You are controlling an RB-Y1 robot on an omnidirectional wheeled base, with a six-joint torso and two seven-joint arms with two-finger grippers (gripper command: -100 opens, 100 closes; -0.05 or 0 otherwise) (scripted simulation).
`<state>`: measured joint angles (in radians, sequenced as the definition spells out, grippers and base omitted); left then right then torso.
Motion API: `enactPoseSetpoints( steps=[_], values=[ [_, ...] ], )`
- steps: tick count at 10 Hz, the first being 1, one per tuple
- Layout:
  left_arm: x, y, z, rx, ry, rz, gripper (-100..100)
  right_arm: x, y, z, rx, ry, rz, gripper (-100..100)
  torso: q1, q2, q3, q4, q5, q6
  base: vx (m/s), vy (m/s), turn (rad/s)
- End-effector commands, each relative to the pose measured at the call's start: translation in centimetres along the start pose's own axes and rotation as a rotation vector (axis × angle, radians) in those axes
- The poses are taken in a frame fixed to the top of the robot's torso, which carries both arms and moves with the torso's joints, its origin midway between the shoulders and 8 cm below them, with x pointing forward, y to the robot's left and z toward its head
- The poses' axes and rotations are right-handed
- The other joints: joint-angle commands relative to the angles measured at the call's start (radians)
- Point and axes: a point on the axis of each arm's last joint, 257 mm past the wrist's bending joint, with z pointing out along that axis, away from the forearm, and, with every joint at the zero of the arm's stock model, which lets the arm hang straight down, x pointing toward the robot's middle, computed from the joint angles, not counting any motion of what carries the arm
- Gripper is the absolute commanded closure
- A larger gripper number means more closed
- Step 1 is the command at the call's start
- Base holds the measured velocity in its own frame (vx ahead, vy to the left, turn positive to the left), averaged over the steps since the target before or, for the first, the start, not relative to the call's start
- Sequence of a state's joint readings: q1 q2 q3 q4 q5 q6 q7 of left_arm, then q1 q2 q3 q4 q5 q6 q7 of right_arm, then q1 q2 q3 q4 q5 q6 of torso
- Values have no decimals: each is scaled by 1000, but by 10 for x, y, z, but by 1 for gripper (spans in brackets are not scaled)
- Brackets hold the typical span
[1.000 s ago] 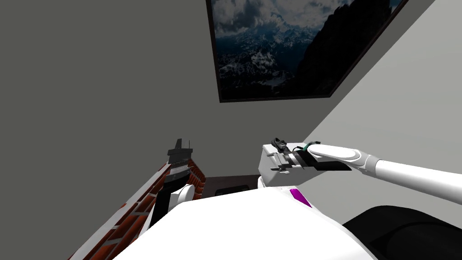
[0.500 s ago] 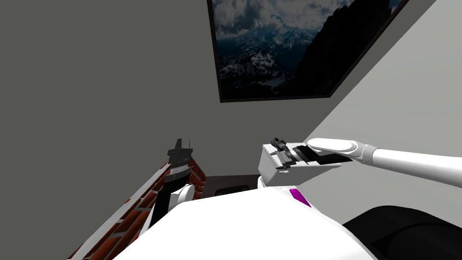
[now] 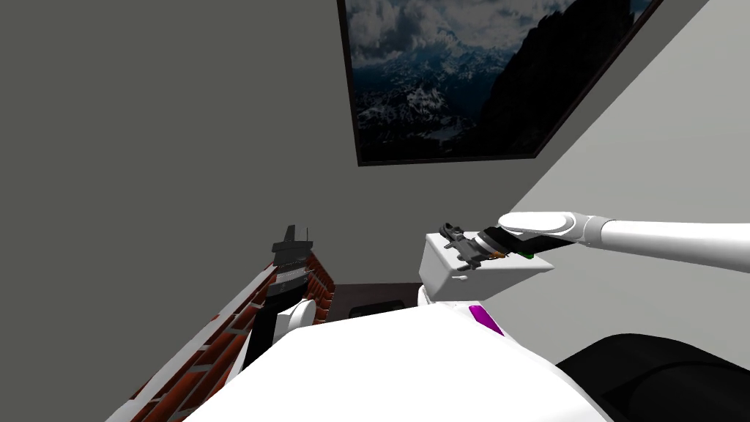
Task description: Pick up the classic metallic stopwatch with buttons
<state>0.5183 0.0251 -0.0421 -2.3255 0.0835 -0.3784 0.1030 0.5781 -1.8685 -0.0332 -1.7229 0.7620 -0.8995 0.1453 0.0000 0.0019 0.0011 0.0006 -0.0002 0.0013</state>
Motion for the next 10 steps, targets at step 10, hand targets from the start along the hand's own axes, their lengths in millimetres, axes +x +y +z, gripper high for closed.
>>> enactPoseSetpoints(
  steps=[10],
  values=[
    [0, 0, 0, 0, 0, 0, 0, 23, -20, -36, -33, 167, -68, -100, 0, -1, -1, 0, 0, 0, -11, -2, 11]
  ],
)
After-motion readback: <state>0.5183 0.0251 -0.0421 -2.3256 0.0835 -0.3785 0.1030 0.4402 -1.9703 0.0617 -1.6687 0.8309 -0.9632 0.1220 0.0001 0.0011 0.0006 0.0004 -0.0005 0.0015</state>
